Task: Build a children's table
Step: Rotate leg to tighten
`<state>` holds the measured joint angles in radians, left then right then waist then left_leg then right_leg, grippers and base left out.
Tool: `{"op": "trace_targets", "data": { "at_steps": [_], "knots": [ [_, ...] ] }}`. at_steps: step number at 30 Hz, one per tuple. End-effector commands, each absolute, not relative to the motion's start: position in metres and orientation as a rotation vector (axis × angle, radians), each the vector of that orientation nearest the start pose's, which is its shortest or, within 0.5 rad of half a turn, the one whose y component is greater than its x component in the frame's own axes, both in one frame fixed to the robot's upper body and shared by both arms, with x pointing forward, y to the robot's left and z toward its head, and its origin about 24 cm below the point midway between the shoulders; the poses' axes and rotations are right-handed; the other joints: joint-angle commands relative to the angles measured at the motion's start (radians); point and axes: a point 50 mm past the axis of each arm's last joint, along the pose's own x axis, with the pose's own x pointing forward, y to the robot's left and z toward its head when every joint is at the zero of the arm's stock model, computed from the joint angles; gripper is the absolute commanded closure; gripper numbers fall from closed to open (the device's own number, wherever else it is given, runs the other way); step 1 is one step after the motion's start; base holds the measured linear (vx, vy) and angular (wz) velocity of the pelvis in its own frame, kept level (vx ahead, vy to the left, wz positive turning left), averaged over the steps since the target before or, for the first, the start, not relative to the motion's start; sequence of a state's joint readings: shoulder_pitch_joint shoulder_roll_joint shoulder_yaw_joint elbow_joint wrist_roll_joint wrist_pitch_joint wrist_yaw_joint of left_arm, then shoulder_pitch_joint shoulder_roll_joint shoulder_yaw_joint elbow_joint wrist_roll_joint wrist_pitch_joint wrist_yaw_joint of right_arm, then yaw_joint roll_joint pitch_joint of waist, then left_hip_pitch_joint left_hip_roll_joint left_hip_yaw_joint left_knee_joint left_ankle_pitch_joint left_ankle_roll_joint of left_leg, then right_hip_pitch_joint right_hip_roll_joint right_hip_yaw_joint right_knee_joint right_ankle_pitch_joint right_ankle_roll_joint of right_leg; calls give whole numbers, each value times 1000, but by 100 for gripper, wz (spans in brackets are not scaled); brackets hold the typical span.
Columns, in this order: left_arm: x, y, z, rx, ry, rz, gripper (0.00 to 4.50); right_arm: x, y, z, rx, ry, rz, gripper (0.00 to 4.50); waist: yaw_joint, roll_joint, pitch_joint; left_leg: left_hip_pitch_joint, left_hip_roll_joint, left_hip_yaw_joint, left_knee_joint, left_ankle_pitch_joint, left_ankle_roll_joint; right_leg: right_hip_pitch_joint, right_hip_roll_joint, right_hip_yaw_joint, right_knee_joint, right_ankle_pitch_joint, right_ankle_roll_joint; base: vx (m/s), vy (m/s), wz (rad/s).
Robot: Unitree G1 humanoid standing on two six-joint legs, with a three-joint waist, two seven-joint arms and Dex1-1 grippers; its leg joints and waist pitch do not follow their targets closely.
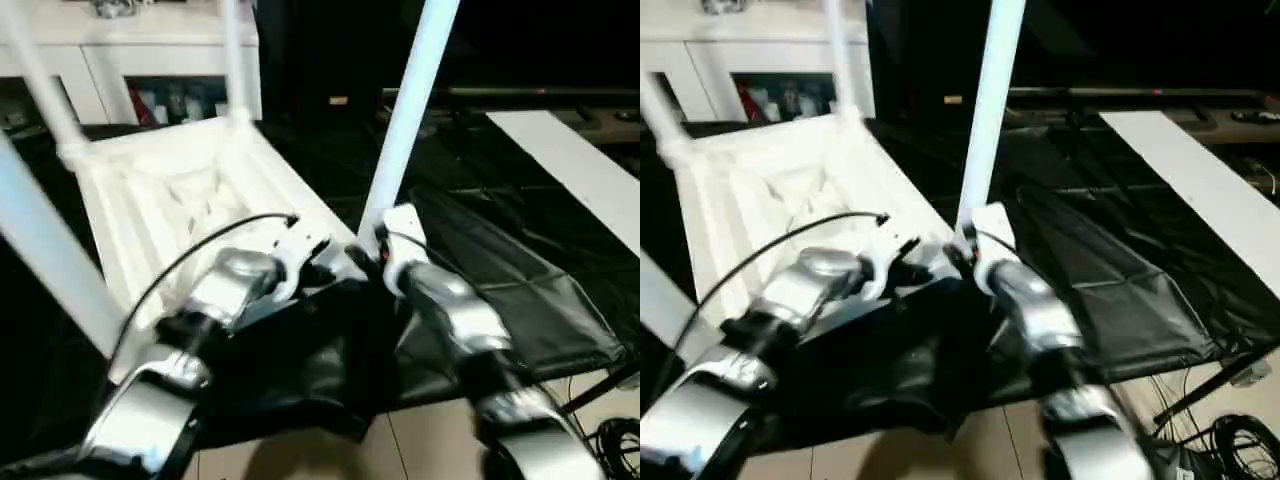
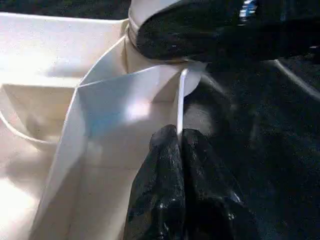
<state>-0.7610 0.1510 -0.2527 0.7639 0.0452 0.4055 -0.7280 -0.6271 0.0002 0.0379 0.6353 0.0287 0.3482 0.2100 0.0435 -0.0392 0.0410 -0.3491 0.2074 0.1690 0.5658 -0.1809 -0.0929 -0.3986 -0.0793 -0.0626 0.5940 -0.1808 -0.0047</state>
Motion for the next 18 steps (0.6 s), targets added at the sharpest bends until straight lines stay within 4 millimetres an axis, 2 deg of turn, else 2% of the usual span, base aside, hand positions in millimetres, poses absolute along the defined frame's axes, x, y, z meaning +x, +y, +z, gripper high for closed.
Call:
{"op": "trace_targets", "data": {
  "at_steps": [1, 4, 5, 8, 9, 10, 12, 13, 14, 16, 17, 18],
  "knots": [
    [347, 93, 32, 334, 645, -815, 450, 337, -52, 33, 23, 454, 514, 199, 4, 3, -39, 0, 13, -5, -75, -306, -11, 29, -55, 38, -92, -403, -112, 0, 0, 0],
    [344, 99, 30, 366, 666, -842, 450, 334, -49, 39, 47, 402, 625, 199, 3, 3, -40, -2, 15, -4, -76, -296, -6, 34, -55, 40, -87, -361, -126, 0, 0, 0],
    [344, 101, 29, 370, 673, -846, 450, 334, -50, 42, 48, 381, 641, 164, 3, 5, -41, -1, 15, -2, -75, -291, -5, 33, -55, 41, -86, -347, -133, 0, 0, 0],
    [342, 106, 28, 380, 686, -861, 450, 334, -57, 47, 46, 348, 668, 143, 6, 3, -44, -1, 15, 0, -74, -274, 4, 40, -54, 41, -84, -315, -141, 0, 0, 0],
    [341, 109, 27, 384, 691, -869, 450, 335, -63, 50, 41, 330, 673, 120, 3, 3, -44, -8, 15, -1, -75, -259, 7, 43, -55, 41, -80, -299, -145, 0, 0, 0],
    [341, 112, 27, 387, 693, -884, 450, 336, -71, 55, 32, 307, 687, 120, 2, 3, -45, -11, 14, -2, -75, -254, 8, 47, -54, 40, -79, -297, -145, 0, 0, 0],
    [339, 115, 27, 392, 685, -917, 450, 337, -79, 61, 19, 273, 710, 113, -2, 9, -46, -7, 16, -2, -74, -260, 13, 46, -55, 40, -84, -301, -147, 0, 0, 0],
    [337, 115, 28, 397, 672, -960, 450, 337, -87, 66, -13, 247, 736, 88, -2, 7, -48, -6, 16, -1, -71, -253, 14, 46, -55, 41, -82, -293, -157, 0, 0, 0],
    [336, 116, 29, 399, 671, -975, 450, 335, -91, 68, -27, 244, 772, 88, 2, 13, -50, -3, 17, -1, -70, -247, 14, 46, -56, 41, -81, -281, -163, 0, 0, 0],
    [329, 117, 31, 393, 660, -1070, 450, 325, -103, 69, -113, 259, 914, 74, 2, 11, -52, -6, 20, 2, -67, -216, 26, 51, -54, 41, -72, -204, -192, 0, 0, 0],
    [326, 118, 33, 407, 645, -1116, 450, 320, -109, 68, -164, 272, 975, 74, 4, 14, -53, -5, 21, 1, -66, -208, 28, 51, -53, 41, -70, -185, -198, 0, 0, 0],
    [323, 118, 35, 421, 632, -1152, 450, 316, -114, 67, -203, 285, 1018, 74, 8, 12, -53, -7, 23, 2, -64, -196, 41, 55, -53, 41, -67, -152, -206, 0, 0, 0]
  ]
}}
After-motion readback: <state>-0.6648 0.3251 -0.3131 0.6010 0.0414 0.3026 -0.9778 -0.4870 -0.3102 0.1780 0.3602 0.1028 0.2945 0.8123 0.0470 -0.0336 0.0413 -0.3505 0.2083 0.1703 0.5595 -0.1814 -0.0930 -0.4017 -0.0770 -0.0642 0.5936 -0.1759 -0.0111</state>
